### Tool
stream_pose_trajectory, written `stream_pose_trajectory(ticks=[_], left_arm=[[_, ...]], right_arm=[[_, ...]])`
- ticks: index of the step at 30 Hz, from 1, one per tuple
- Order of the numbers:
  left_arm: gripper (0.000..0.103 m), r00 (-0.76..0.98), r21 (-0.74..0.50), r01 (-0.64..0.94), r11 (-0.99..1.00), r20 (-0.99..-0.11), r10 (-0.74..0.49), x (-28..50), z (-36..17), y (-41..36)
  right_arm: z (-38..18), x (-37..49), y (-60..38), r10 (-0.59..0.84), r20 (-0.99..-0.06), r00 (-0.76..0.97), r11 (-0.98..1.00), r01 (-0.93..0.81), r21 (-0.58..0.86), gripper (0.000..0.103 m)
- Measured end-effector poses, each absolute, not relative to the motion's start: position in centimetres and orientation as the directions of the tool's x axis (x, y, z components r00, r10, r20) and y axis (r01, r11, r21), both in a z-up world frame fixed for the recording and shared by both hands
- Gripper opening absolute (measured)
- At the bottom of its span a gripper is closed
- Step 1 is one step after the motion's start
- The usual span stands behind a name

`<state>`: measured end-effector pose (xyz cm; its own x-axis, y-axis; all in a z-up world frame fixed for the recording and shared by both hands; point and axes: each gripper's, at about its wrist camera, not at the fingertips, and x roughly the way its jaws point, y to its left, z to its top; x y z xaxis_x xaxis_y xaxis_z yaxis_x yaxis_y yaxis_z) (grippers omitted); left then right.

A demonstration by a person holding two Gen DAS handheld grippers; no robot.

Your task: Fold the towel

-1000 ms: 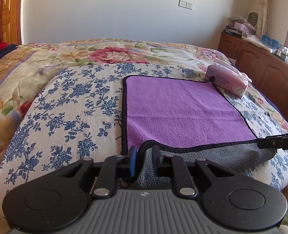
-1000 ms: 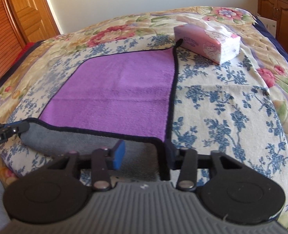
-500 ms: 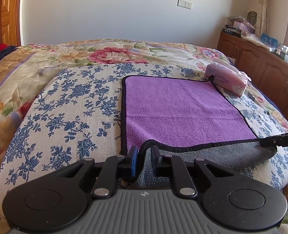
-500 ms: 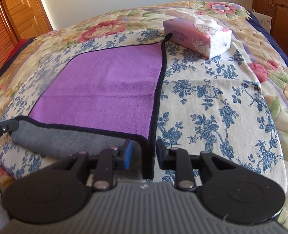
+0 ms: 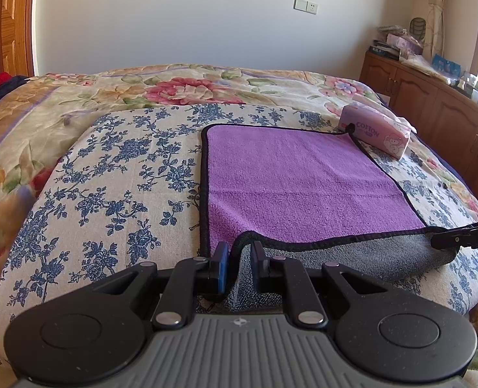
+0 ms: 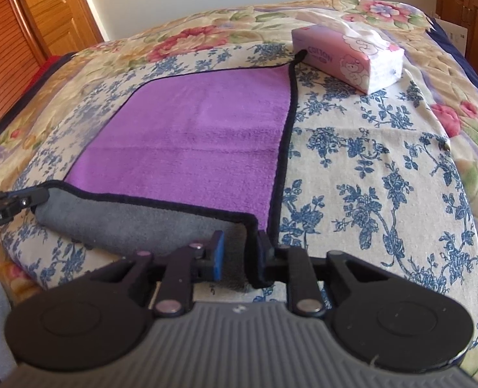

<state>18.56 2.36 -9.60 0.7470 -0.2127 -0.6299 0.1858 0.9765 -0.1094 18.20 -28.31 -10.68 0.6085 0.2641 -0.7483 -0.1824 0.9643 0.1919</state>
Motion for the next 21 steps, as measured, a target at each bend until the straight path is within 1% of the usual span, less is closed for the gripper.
stream_pose_trajectory(ticks=[1,3,4,5,6,21], left_arm=[[0.017,0.747,-0.109,0.186,0.976,-0.63,-0.213,18.5,-9.6,2.3],[0.016,0.749,-0.109,0.187,0.976,-0.628,-0.213,18.5,-9.6,2.3],[0.01,0.749,-0.11,0.187,0.976,-0.626,-0.214,18.5,-9.6,2.3],[0.008,0.749,-0.11,0.188,0.976,-0.627,-0.215,18.5,-9.6,2.3],[0.007,0.749,-0.111,0.188,0.976,-0.626,-0.216,18.5,-9.6,2.3],[0.006,0.786,-0.132,0.192,0.973,-0.572,-0.233,18.1,-7.9,2.3]], right_arm=[[-10.6,18.2,-28.4,0.265,-0.745,0.612,0.964,-0.183,0.193,0.008],[-10.5,18.2,-28.5,0.267,-0.739,0.618,0.963,-0.183,0.196,0.004],[-10.5,18.2,-28.5,0.266,-0.737,0.622,0.964,-0.182,0.195,0.004],[-10.4,18.2,-28.6,0.264,-0.734,0.625,0.964,-0.18,0.194,0.004],[-10.4,18.1,-28.6,0.263,-0.731,0.63,0.965,-0.178,0.194,0.004],[-8.0,17.9,-28.7,0.266,-0.607,0.749,0.964,-0.199,0.177,0.004]])
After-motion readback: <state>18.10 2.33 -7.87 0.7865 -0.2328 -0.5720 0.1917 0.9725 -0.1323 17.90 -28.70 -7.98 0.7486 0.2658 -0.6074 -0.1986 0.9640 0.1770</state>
